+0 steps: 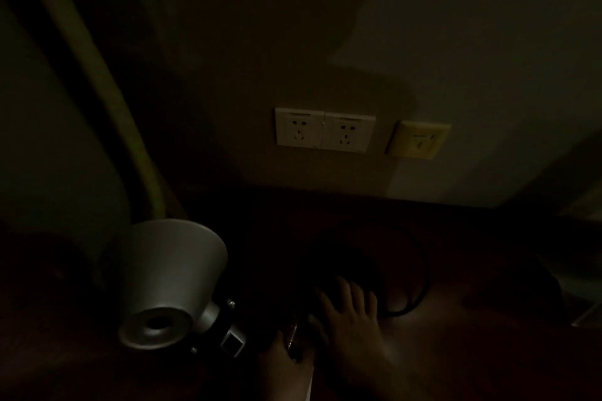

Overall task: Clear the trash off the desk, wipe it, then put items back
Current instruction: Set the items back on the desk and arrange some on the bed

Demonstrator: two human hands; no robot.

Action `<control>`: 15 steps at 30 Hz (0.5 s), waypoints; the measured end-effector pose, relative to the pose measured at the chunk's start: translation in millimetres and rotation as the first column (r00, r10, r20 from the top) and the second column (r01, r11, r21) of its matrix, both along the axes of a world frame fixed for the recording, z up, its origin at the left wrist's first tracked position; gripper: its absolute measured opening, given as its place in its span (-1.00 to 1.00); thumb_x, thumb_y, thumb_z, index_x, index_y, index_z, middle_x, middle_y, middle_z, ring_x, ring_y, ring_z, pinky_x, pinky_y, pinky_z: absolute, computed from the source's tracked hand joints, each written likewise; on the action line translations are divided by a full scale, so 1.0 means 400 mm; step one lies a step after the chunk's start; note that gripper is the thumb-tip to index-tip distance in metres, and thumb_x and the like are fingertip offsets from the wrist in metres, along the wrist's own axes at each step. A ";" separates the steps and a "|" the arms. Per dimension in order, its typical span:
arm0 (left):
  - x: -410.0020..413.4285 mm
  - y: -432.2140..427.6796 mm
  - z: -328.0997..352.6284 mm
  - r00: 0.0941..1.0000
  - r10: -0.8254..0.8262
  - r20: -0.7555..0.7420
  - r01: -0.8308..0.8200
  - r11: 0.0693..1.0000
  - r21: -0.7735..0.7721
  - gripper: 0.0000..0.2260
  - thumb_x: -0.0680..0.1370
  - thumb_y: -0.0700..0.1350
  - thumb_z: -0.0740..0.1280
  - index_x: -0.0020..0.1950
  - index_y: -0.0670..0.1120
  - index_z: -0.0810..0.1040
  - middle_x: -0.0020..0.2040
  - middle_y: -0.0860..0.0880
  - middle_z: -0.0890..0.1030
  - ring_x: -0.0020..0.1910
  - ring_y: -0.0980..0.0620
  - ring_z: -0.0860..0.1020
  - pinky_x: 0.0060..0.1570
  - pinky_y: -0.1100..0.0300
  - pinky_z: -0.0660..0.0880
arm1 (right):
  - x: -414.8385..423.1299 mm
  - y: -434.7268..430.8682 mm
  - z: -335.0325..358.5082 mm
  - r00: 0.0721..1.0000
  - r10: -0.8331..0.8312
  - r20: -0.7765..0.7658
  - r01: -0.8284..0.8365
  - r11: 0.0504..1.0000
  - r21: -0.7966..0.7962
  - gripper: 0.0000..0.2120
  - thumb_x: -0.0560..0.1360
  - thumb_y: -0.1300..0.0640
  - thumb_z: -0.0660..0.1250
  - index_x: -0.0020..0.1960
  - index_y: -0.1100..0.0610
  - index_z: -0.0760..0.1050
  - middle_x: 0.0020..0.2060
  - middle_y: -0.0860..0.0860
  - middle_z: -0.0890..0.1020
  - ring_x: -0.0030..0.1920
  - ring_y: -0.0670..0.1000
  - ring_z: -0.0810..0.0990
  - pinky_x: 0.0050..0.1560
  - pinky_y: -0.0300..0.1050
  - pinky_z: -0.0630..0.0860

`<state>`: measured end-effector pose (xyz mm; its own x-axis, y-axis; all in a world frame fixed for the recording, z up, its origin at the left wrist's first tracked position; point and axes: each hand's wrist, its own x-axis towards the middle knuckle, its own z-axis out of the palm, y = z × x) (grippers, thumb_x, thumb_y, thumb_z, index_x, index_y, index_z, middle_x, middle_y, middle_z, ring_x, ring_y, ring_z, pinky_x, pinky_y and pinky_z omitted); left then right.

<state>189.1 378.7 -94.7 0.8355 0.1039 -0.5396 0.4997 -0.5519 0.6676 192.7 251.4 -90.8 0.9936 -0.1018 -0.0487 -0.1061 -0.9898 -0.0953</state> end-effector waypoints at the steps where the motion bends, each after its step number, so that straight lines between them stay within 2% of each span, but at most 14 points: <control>1: 0.000 0.001 0.001 1.000 0.008 0.007 -0.008 1.000 0.002 -0.48 0.41 -0.18 0.45 0.36 -0.09 0.47 0.29 -0.14 0.52 0.31 -0.09 0.46 0.33 0.12 0.34 | -0.006 0.000 -0.012 0.999 0.029 -0.044 -0.030 0.999 -0.031 -0.56 0.58 -0.25 -0.13 0.29 -0.17 0.38 0.23 0.07 0.42 0.19 0.16 0.36 0.16 0.20 0.25; 4: 0.003 0.000 0.005 0.999 -0.006 -0.031 0.006 1.000 0.026 -0.49 0.43 -0.13 0.45 0.37 -0.09 0.46 0.26 -0.12 0.53 0.29 -0.09 0.47 0.32 0.11 0.36 | -0.024 -0.035 -0.039 0.992 0.012 -0.123 -0.022 0.996 -0.081 -0.50 0.58 -0.28 -0.22 0.40 -0.26 0.28 0.41 0.09 0.35 0.41 0.27 0.17 0.30 0.31 -0.03; 6: 0.005 -0.001 0.003 0.999 0.005 -0.036 -0.004 1.000 0.021 -0.53 0.43 -0.14 0.45 0.32 -0.14 0.48 0.20 -0.13 0.56 0.23 -0.09 0.51 0.29 0.10 0.40 | -0.035 -0.057 -0.046 0.989 -0.031 -0.147 0.021 0.997 -0.070 -0.50 0.56 -0.32 -0.20 0.42 -0.30 0.23 0.45 0.14 0.30 0.44 0.35 0.07 0.32 0.35 -0.14; 10: 0.002 -0.004 0.006 1.000 -0.015 -0.024 0.015 1.000 0.019 -0.51 0.46 -0.13 0.43 0.38 -0.08 0.43 0.26 -0.10 0.52 0.29 -0.07 0.47 0.29 0.15 0.36 | -0.041 -0.066 -0.053 0.977 -0.043 -0.208 0.035 0.999 -0.038 -0.47 0.55 -0.35 -0.18 0.47 -0.28 0.15 0.50 0.19 0.18 0.44 0.39 -0.03 0.34 0.20 -0.15; 13: 0.002 -0.005 -0.001 1.000 -0.020 -0.013 0.021 0.999 0.049 -0.47 0.44 -0.14 0.43 0.40 -0.07 0.42 0.28 -0.11 0.52 0.31 -0.08 0.45 0.33 0.13 0.34 | -0.006 -0.070 -0.065 0.987 0.015 -0.160 -0.024 0.998 -0.057 -0.45 0.55 -0.36 -0.22 0.48 -0.26 0.13 0.52 0.21 -0.01 0.45 0.41 -0.12 0.35 0.20 -0.15; 15: 0.000 -0.010 -0.007 0.999 -0.016 -0.034 0.017 0.999 0.048 -0.47 0.42 -0.14 0.44 0.38 -0.07 0.44 0.29 -0.11 0.51 0.33 -0.09 0.43 0.35 0.11 0.32 | 0.035 -0.069 -0.067 0.987 0.066 -0.146 -0.076 0.995 -0.062 -0.43 0.54 -0.36 -0.25 0.48 -0.26 0.14 0.52 0.23 0.01 0.44 0.42 -0.12 0.37 0.26 -0.10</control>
